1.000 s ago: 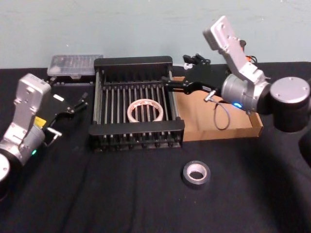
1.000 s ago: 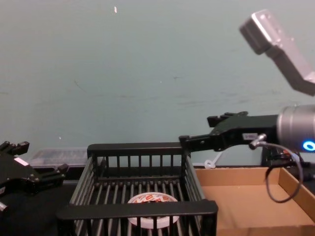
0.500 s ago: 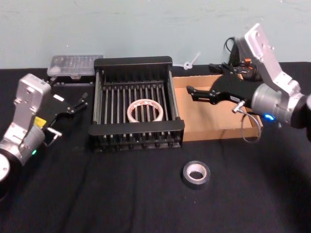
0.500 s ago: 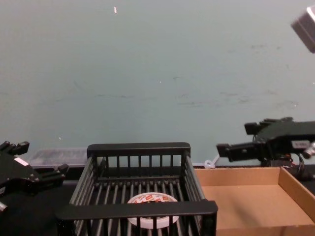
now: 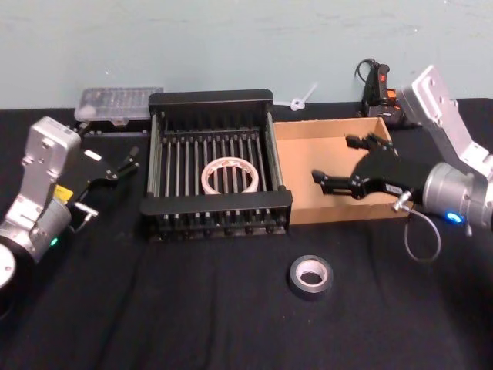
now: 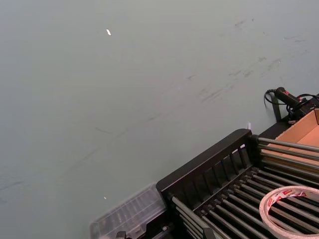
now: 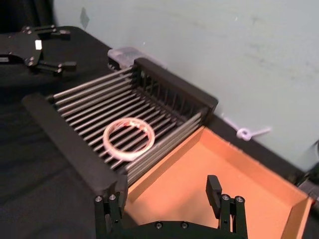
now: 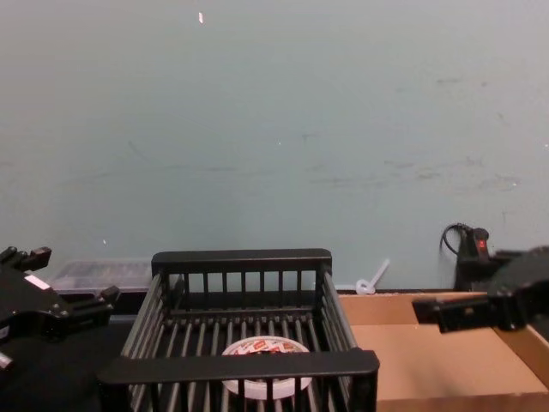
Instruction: Pick up the white tape and place it into the black box , Pick up the silver tape and place it into the brown box.
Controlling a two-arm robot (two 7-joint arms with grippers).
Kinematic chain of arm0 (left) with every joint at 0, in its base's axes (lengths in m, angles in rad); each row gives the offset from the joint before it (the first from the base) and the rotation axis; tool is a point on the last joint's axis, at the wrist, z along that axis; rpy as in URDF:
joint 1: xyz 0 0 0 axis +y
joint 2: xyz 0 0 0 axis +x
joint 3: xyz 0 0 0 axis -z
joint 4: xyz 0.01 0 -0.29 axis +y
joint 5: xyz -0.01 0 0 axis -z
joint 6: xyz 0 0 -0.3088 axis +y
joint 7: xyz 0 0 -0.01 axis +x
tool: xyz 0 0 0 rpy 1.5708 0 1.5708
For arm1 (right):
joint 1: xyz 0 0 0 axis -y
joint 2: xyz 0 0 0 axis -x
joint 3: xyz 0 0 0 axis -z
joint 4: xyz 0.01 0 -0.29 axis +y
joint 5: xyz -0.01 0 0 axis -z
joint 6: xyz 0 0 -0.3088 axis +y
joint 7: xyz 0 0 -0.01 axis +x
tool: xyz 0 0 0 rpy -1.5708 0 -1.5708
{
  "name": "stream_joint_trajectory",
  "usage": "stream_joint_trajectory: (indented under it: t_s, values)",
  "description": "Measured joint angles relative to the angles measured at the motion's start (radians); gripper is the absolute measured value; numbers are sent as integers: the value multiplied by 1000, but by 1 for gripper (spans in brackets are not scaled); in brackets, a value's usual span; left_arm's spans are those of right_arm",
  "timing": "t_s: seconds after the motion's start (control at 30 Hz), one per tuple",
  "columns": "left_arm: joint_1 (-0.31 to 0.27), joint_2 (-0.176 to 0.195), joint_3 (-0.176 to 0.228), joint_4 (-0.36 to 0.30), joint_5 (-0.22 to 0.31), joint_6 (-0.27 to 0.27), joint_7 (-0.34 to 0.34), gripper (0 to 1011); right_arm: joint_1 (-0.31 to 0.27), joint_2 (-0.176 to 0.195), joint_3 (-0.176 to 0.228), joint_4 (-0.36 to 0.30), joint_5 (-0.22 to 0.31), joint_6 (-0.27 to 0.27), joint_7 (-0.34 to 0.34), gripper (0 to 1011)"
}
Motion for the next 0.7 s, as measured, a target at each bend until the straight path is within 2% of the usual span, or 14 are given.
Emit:
stream_joint_trajectory:
  t_s: [0.27,0.7]
  values:
    - [0,0,0,0,0,0,0,1002,-50,34,-1,-41,55,51,8,1002]
    - [0,0,0,0,0,0,0,1001,-74,71,-39,-53,98,103,15,1002]
